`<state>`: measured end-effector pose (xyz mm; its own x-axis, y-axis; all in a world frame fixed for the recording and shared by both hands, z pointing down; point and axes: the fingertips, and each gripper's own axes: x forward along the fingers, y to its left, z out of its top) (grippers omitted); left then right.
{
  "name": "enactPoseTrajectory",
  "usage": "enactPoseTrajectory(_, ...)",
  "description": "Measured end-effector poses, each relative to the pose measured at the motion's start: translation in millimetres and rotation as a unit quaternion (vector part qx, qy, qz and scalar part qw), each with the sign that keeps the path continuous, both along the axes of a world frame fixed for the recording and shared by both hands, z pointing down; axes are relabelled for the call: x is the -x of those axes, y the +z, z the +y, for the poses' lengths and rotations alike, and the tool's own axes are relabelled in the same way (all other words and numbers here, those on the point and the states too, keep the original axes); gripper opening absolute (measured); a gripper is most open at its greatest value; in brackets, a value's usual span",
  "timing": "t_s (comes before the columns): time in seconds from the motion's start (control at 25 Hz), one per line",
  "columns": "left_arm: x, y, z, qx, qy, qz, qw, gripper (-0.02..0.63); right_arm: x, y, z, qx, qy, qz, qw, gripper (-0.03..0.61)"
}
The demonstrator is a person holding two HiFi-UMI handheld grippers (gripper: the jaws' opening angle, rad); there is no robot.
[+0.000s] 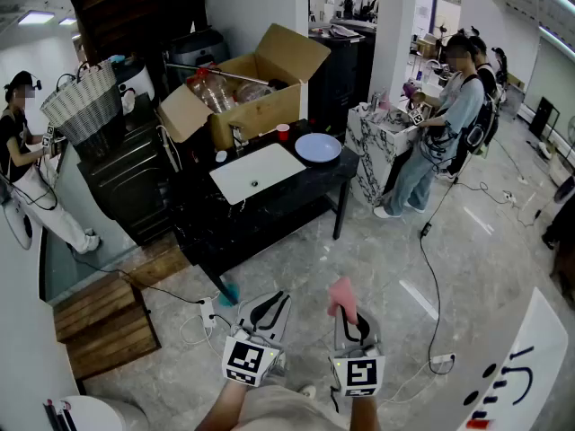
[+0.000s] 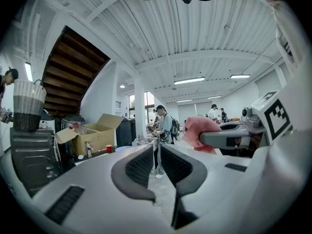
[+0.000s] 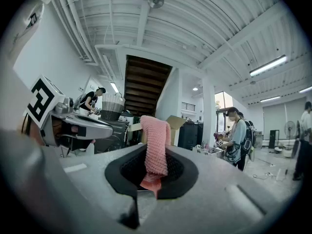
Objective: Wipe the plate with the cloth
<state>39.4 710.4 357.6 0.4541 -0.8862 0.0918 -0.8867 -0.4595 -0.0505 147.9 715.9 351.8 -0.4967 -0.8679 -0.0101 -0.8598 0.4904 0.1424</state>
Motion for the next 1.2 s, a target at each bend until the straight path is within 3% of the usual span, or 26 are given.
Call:
enactPoseTrajectory(0.12,9.6,1.4,-14.0,-0.007,0.006,0.002,1.0,0.049,11.4,6.6,-12.0,0.028,0.005,0.0,1.0,0.028)
enactPoseTrajectory(0.28,22.1,6.2,-37.6,0.01,0.012,0.012,0.9998,0.049,25.1,5.2,-36.6,0.013,0.008,0.005,1.0,0.028)
enactPoseTrajectory(0.8,58.9,7.1,-115.0,0.016,0.032,0.021,0.9991,0.049,62.1,14.3,-107.8,0.054,0.034,0.027,0.998,0.028)
enactPoseTrajectory(1.2,93.0,10.2,-165.1,0.016,0.057,0.022,0.998,0.049,99.8,17.3,-155.2,0.043,0.052,0.033,0.997,0.028)
